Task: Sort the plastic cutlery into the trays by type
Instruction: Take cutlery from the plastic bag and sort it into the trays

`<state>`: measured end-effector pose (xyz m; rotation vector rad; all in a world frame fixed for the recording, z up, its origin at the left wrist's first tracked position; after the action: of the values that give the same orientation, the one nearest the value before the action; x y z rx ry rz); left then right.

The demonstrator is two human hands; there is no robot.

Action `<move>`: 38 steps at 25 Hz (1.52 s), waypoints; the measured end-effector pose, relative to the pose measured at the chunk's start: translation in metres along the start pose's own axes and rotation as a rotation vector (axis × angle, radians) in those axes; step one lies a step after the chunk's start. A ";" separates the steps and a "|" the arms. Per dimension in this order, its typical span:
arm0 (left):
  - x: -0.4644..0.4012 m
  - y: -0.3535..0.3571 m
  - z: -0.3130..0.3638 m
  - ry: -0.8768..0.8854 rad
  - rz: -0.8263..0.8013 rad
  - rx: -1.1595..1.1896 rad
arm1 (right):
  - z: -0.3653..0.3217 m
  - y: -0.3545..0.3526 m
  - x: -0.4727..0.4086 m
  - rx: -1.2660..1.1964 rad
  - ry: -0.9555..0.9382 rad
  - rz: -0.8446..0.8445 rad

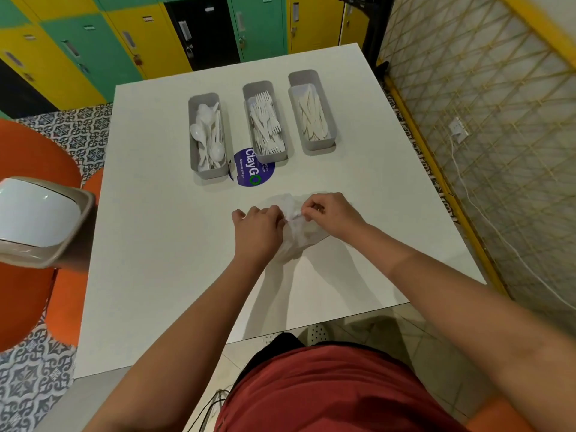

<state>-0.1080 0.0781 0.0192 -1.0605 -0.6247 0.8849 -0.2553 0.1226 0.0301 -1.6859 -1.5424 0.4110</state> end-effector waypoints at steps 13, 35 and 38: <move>0.001 -0.027 -0.062 -0.025 -0.119 0.091 | 0.033 -0.011 -0.001 0.484 0.139 0.139; -0.002 -0.002 -0.060 -0.240 -0.102 0.647 | 0.051 0.004 0.012 0.116 0.148 0.114; -0.001 -0.010 -0.080 -0.332 -0.051 0.665 | 0.073 -0.002 0.018 0.052 0.272 0.186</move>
<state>-0.0419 0.0375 -0.0017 -0.3008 -0.5654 1.1287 -0.3043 0.1639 -0.0098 -1.7700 -1.1744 0.2998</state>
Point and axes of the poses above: each hand's wrist, its own x-axis away from the middle knuckle, its own y-axis out of the palm, z = x × y, the point moved 4 cm from there along -x, towards the middle knuckle, and after that the axes turned 11 degrees about x, right-handed, at the moved point
